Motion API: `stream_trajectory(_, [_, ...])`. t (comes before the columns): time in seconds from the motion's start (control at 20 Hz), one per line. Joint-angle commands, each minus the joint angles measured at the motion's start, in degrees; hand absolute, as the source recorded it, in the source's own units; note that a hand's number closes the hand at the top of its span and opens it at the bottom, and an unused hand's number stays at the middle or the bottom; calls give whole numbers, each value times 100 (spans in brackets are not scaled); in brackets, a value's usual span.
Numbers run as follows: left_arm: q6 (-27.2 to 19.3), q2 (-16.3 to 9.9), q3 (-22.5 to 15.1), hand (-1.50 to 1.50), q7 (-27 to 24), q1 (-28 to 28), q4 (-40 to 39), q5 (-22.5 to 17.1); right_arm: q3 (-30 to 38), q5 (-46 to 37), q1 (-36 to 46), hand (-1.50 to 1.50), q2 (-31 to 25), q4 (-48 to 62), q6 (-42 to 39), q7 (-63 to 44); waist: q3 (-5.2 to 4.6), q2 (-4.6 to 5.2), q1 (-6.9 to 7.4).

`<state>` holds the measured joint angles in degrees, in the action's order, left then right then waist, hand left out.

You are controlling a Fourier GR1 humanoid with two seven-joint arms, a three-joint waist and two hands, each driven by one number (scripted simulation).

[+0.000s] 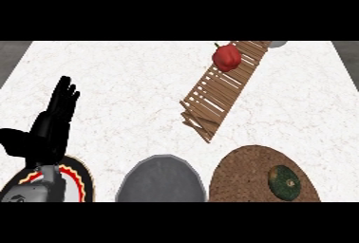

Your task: Pick the bell pepper from the placemat and place it in the tiered shelf

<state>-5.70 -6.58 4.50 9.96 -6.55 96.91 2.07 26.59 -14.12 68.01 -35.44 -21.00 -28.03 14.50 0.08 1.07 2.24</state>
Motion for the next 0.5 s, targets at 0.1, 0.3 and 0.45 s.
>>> stream_trajectory(0.1, [43, -16, 30, 0, 3, -321, -318, -34, 74, -29, -226, -150, -723, 507, -663, 615, 8, 61, 66])
stream_trajectory(0.3, [56, -34, 47, 0, -41, -229, -162, -47, 150, 6, -158, -150, -1151, 728, -1108, 671, 13, 71, 146])
stream_trajectory(0.45, [3, 9, -64, 0, 72, -350, -134, 51, 107, -78, -444, -150, -1170, 747, -1103, 1126, 23, 112, 178])
